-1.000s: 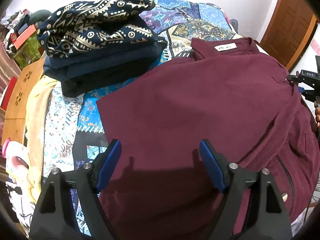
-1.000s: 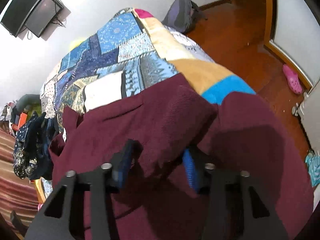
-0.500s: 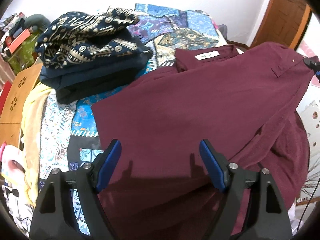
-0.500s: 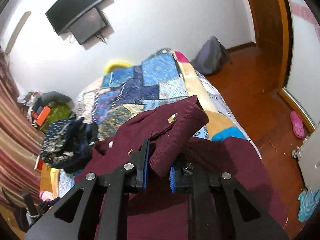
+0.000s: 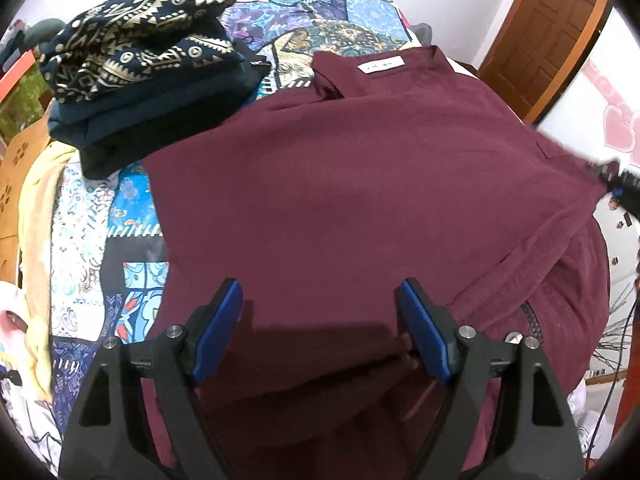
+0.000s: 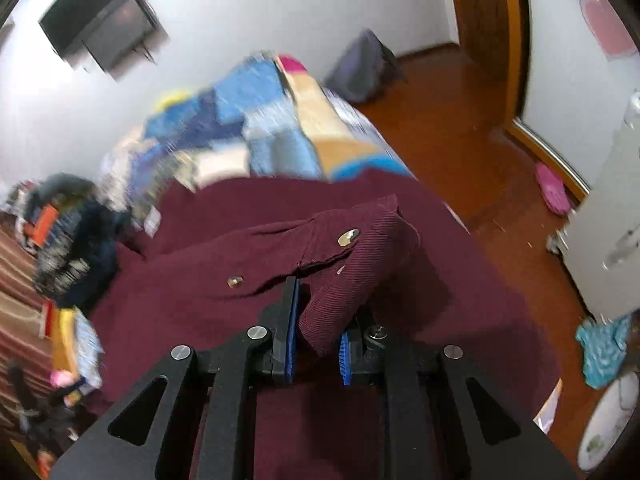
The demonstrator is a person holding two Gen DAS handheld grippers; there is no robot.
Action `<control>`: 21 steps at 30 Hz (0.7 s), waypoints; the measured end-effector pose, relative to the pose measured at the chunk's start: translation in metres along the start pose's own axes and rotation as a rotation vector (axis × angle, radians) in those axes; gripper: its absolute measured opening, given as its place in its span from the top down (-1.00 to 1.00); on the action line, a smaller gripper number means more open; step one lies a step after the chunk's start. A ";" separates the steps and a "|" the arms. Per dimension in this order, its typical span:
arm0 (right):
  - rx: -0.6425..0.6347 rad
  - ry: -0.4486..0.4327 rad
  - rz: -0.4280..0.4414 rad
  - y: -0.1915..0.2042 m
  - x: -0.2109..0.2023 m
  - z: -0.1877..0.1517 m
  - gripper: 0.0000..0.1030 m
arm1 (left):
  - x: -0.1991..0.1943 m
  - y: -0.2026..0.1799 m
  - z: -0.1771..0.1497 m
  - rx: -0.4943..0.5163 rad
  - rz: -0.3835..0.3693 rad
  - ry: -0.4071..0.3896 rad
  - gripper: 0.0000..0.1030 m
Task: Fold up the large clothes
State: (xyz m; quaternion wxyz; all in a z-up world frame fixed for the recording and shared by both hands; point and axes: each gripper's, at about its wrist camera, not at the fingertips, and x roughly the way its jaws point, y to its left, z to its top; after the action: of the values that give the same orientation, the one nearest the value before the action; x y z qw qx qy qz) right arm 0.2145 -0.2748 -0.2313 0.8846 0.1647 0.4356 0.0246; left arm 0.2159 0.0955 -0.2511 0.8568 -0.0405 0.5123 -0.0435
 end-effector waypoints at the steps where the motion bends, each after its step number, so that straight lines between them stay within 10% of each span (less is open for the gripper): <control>1: -0.007 0.022 -0.012 -0.001 0.006 -0.005 0.69 | -0.002 0.002 0.000 -0.004 0.007 -0.009 -0.55; 21: 0.099 -0.074 -0.049 -0.054 -0.061 -0.013 -0.03 | -0.059 -0.035 0.051 0.097 0.083 -0.237 -0.56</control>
State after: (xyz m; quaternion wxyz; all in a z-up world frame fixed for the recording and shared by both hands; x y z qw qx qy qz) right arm 0.1609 -0.3341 -0.2088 0.8912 0.1982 0.4072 -0.0249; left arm 0.2315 0.0691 -0.1713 0.9132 0.0174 0.4062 -0.0274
